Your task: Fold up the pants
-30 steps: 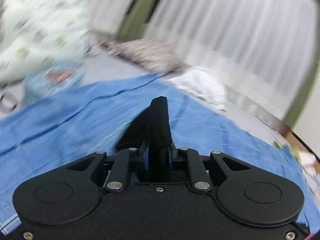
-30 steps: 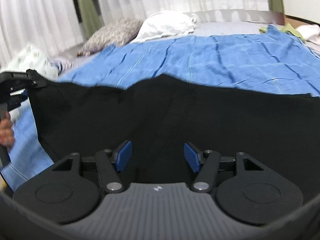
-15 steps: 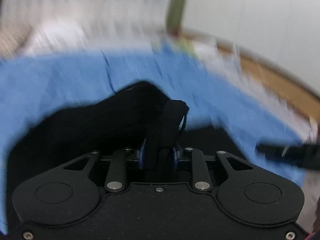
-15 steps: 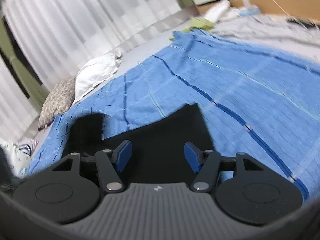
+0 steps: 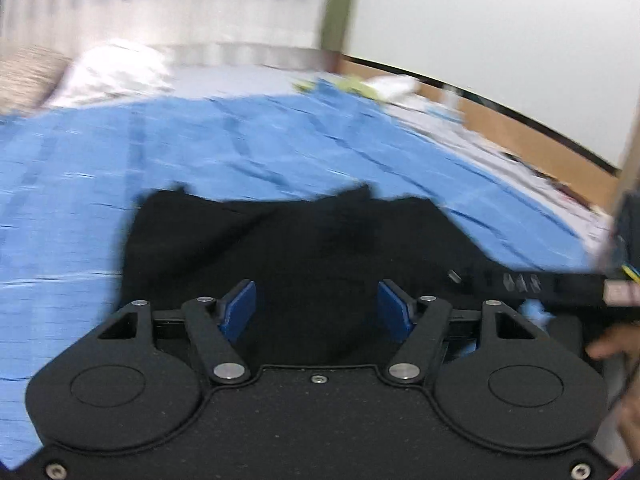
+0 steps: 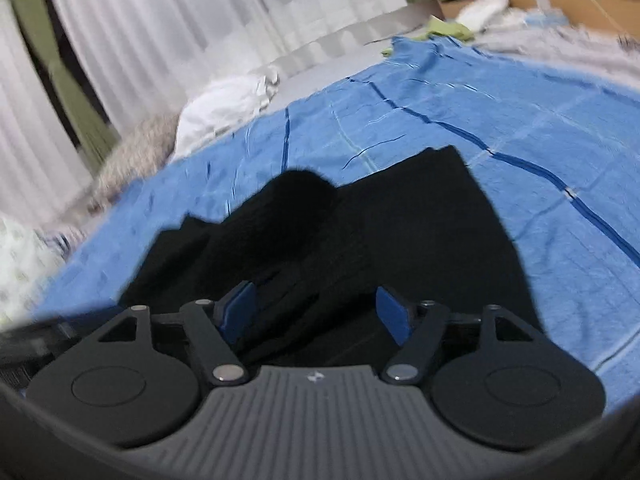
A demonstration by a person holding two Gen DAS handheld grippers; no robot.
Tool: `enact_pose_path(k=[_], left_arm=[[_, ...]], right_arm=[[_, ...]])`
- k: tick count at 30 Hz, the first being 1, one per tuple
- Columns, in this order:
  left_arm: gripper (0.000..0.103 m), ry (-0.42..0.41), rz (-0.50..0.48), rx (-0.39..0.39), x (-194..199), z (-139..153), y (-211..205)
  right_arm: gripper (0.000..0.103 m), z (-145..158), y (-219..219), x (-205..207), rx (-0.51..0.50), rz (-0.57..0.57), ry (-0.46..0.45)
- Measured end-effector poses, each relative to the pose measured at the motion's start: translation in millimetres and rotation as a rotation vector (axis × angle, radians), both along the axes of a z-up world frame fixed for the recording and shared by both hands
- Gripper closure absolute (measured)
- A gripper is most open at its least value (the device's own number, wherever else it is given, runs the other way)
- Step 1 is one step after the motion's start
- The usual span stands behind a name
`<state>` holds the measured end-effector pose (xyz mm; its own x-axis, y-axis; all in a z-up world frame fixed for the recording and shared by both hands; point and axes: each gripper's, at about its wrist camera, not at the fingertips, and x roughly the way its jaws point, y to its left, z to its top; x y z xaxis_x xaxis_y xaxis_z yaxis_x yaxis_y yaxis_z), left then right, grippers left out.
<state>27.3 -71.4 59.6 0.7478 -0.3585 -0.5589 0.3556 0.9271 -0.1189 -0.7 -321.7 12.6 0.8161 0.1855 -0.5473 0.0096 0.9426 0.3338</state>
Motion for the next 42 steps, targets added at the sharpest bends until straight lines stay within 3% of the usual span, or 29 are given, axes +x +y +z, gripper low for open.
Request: enact_pose_path(k=[3,7,11,13,14,15,16,18,20,24,28,33,38,42], left_arm=[[0.037,-0.032,0.129,0.041,4.8,-3.0,25.8],[0.037,-0.03,0.261,0.097,14.6,-12.3,49.9],[0.037,0.008,0.301,0.136,24.6,-30.1,58.1],[0.039,0.05,0.301,0.143,26.8,-40.7,58.3],[0.04,0.067,0.298,0.142,26.9,-45.7,57.9],[0.04,0.078,0.293,0.136,26.0,-48.4,57.5],[0.04,0.082,0.281,0.125,23.5,-49.1,57.3],[0.04,0.071,0.257,0.118,20.0,-49.9,55.1],[0.04,0.048,0.231,0.125,14.0,-45.8,51.5],[0.04,0.034,0.171,0.135,4.1,-43.0,41.8],[0.04,0.062,0.148,0.165,0.7,-51.2,32.1],[0.04,0.066,0.123,0.197,-8.4,-51.6,30.7],[0.04,0.059,0.108,0.137,-1.0,-25.6,45.9],[0.057,0.012,0.1,0.07,29.1,3.8,48.8]], right_arm=[[0.023,-5.0,31.5,6.3,-0.122,-0.011,0.021],[0.019,-14.2,53.0,16.5,-0.149,-0.06,0.031],[0.014,-21.6,61.0,37.9,-0.145,-0.117,0.065],[0.019,-19.0,65.5,47.2,-0.149,-0.12,0.077],[0.035,-16.8,68.8,49.0,-0.16,-0.125,0.074],[0.059,-14.7,69.9,48.1,-0.162,-0.121,0.059],[0.071,-12.3,67.3,45.1,-0.143,-0.117,0.047],[0.077,-5.9,53.2,36.3,-0.078,-0.157,0.015],[0.078,1.4,42.5,25.9,-0.078,-0.218,-0.023],[0.078,12.3,23.2,2.9,-0.156,-0.344,-0.076],[0.074,-2.6,5.6,4.3,-0.232,-0.37,0.008],[0.043,-9.1,0.2,-5.2,-0.282,-0.346,0.009],[0.029,8.0,11.2,-23.0,-0.346,-0.374,-0.02],[0.027,28.7,22.2,-38.1,-0.4,-0.378,-0.091]])
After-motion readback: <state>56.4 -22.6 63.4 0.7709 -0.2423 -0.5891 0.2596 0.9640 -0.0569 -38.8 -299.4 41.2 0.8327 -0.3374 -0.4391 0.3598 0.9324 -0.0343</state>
